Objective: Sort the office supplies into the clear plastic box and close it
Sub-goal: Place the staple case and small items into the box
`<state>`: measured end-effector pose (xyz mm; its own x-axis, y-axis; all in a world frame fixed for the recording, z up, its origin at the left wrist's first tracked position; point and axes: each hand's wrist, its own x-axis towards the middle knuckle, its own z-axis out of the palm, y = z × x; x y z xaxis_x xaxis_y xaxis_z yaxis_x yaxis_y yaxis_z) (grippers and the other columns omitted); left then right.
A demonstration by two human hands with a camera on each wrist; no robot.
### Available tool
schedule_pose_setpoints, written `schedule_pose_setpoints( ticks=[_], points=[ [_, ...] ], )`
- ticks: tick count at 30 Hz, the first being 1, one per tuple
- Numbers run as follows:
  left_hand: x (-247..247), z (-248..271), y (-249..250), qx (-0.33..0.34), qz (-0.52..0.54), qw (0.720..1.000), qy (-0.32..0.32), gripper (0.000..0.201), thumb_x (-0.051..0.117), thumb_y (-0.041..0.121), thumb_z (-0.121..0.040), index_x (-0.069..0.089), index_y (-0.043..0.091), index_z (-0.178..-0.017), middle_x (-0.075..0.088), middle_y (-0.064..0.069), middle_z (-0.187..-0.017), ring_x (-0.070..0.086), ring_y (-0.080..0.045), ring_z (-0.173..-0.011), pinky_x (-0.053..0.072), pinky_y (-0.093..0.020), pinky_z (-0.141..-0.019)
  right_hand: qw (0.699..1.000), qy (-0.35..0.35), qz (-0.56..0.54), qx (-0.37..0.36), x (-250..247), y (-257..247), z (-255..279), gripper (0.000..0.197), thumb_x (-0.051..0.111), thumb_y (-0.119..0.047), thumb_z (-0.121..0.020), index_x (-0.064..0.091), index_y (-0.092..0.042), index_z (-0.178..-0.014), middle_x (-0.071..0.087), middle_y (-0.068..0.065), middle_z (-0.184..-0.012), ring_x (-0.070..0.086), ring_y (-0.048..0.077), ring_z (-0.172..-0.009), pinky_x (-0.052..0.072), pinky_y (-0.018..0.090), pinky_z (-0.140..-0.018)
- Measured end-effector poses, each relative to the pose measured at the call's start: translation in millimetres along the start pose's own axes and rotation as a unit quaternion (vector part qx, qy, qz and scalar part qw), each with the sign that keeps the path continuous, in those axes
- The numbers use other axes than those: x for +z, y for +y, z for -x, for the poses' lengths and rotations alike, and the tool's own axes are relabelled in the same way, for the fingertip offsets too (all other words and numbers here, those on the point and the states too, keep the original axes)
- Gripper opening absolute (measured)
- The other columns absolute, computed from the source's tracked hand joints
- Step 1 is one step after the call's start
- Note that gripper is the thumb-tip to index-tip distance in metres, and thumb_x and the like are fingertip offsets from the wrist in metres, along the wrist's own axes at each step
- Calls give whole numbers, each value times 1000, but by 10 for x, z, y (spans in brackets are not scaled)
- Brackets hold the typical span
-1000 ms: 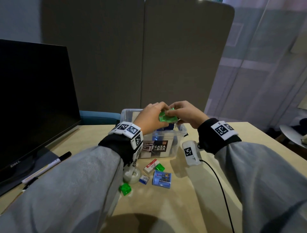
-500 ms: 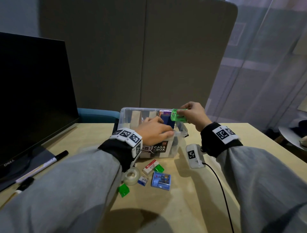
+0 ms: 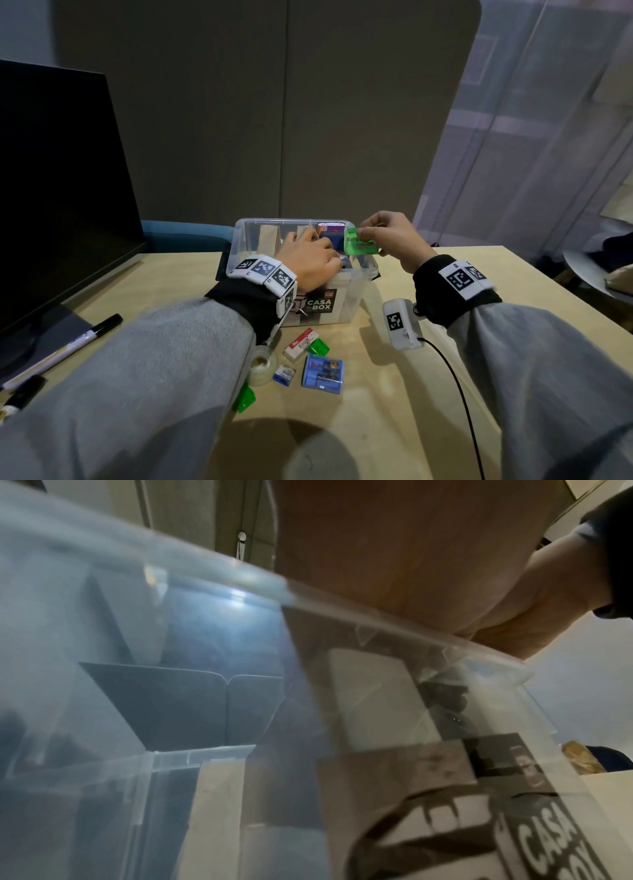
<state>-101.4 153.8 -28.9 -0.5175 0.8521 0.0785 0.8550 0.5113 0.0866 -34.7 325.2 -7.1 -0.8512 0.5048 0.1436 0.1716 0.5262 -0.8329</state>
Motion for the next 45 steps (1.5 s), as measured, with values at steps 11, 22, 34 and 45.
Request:
schedule_pose_setpoints(
  ticks=[11,22,34,45],
  points=[
    [60,74,11,18,-21,994,102,45,29,36,-101,66,13,-111,50,-4,-122,37,-18,-119,35,-41,-97,997,-15,59,-50,182,-118,-91,14,77,-18,-82,65,-18,-89,65,9,-104,65,21,-94,59,35,-78],
    [48,103,-46,2,185,959,215,27,45,21,-97,70,9,-97,55,-1,-106,42,-14,-104,41,-35,-92,998,-57,21,-15,153,-103,-29,10,73,-18,-85,68,-9,-87,68,6,-86,66,15,-77,54,27,-68],
    [33,440,-216,-42,189,957,215,14,53,17,-95,67,15,-95,56,3,-103,42,-12,-105,31,-25,-87,978,-173,116,2,51,-268,123,4,71,-18,-86,70,-14,-85,68,2,-93,61,16,-93,46,32,-87],
    [33,632,-233,-53,172,966,188,15,50,19,-96,65,17,-97,55,4,-104,41,-10,-105,32,-25,-90,953,-132,267,-52,78,-270,280,17,68,-19,-89,71,-14,-105,64,-2,-99,58,12,-92,43,25,-79]
  ],
)
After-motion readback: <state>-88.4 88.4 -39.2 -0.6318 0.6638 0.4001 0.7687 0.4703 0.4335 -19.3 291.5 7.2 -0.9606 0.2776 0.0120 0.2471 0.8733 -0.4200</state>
